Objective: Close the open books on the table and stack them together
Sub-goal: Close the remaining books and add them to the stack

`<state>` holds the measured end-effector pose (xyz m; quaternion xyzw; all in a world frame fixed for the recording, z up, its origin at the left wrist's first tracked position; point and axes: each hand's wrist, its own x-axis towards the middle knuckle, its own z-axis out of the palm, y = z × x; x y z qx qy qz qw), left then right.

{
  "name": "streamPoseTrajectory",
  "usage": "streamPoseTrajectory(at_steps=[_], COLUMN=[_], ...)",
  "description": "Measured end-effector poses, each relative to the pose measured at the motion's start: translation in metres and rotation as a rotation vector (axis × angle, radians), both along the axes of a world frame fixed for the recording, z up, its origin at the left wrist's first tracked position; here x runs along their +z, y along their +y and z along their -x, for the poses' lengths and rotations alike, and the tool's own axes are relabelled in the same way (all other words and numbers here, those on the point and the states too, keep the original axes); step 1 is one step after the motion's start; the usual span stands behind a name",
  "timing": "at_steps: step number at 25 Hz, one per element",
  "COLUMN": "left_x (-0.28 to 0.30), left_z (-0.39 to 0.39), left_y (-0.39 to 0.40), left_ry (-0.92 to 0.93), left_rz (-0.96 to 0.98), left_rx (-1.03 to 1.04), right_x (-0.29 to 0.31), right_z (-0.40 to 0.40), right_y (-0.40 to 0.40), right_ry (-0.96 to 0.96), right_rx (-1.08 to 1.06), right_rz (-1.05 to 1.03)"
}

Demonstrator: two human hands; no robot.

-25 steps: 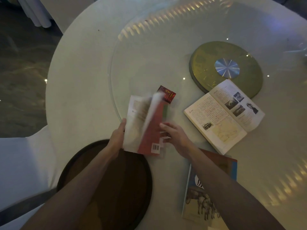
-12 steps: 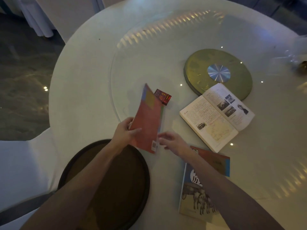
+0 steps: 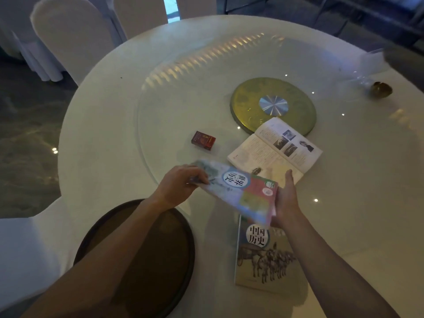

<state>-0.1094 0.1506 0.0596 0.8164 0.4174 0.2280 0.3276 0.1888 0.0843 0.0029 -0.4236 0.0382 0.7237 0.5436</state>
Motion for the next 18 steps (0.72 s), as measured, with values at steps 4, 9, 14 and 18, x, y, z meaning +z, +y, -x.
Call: streamPoseTrajectory(at_steps=[4, 9, 14, 18], left_x=[-0.008, -0.02, -0.01, 0.0], left_z=[-0.026, -0.054, -0.084, -0.104], left_y=[-0.012, -0.033, -0.049, -0.058], left_ry=[-0.078, 0.055, 0.648, 0.328], left_rz=[-0.239, 0.034, 0.347, 0.678], left_rx=[0.018, 0.245, -0.287, -0.433], right_x=[0.006, 0.008, 0.011, 0.027], right_z=[-0.02, -0.049, -0.087, -0.123], right_y=[-0.034, -0.072, -0.096, -0.099], right_ry=[-0.204, -0.375, -0.516, -0.543], right_rx=[0.114, 0.09, 0.176, 0.294], right_rz=[-0.007, -0.038, -0.017, -0.055])
